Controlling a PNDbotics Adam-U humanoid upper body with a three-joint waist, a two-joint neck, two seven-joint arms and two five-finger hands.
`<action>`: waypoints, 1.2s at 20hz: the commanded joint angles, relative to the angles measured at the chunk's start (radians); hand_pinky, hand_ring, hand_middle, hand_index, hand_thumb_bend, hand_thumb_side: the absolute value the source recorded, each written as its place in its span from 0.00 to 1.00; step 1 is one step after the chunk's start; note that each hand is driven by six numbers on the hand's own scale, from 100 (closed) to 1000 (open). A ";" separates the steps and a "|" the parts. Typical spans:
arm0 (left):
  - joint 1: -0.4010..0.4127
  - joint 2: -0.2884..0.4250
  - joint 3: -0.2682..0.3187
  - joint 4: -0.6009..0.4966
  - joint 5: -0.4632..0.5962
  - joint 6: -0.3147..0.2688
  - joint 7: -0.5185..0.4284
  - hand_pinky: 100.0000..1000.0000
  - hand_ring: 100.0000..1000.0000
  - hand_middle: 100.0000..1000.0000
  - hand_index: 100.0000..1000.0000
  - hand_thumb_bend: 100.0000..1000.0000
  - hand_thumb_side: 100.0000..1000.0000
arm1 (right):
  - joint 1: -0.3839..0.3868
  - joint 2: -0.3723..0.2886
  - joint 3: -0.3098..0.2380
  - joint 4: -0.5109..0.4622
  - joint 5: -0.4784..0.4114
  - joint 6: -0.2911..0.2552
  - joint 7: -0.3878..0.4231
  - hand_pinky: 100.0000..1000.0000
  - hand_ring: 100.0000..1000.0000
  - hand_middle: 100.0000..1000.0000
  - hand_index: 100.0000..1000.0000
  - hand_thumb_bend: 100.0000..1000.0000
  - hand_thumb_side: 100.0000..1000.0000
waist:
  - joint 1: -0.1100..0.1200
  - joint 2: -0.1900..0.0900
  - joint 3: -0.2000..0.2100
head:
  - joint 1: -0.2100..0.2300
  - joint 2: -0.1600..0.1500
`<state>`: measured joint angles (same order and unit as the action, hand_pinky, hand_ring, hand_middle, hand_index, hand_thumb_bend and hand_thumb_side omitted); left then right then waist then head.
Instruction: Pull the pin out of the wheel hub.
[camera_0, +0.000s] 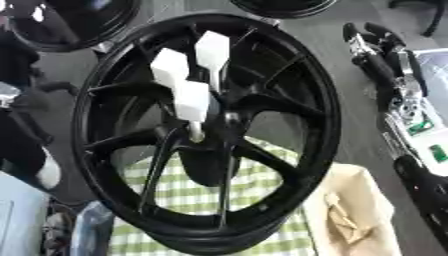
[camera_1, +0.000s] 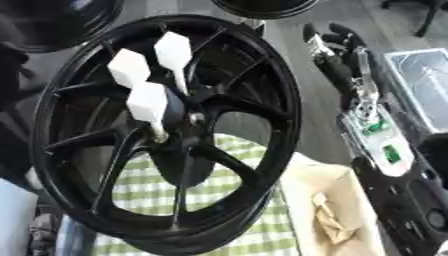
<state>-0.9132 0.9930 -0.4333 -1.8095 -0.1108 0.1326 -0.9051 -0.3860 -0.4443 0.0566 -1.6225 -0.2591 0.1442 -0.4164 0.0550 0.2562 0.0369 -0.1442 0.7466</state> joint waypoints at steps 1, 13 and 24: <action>-0.005 0.048 -0.003 -0.052 -0.010 0.070 -0.001 0.90 0.86 0.81 0.88 0.55 0.56 | -0.010 -0.024 -0.003 -0.008 0.007 -0.001 0.005 0.76 0.74 0.72 0.84 0.37 0.43 | -0.002 -0.021 -0.002 | 0.005 0.004; 0.027 0.073 -0.032 -0.138 -0.026 0.185 -0.002 0.91 0.86 0.81 0.89 0.60 0.48 | -0.013 -0.020 0.001 -0.005 0.009 0.001 0.011 0.76 0.74 0.72 0.84 0.36 0.43 | -0.002 -0.015 -0.006 | 0.012 0.010; -0.047 -0.007 -0.038 -0.017 -0.140 0.153 0.081 0.90 0.86 0.80 0.88 0.70 0.43 | -0.014 -0.015 0.003 0.003 0.013 0.005 0.017 0.76 0.74 0.72 0.84 0.36 0.44 | -0.003 -0.015 -0.001 | 0.010 0.023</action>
<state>-0.9419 0.9800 -0.4786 -1.8427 -0.2346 0.2878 -0.8312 -0.3867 -0.4439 0.0629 -1.6122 -0.2514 0.1504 -0.4038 0.0544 0.2570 0.0348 -0.1339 0.7640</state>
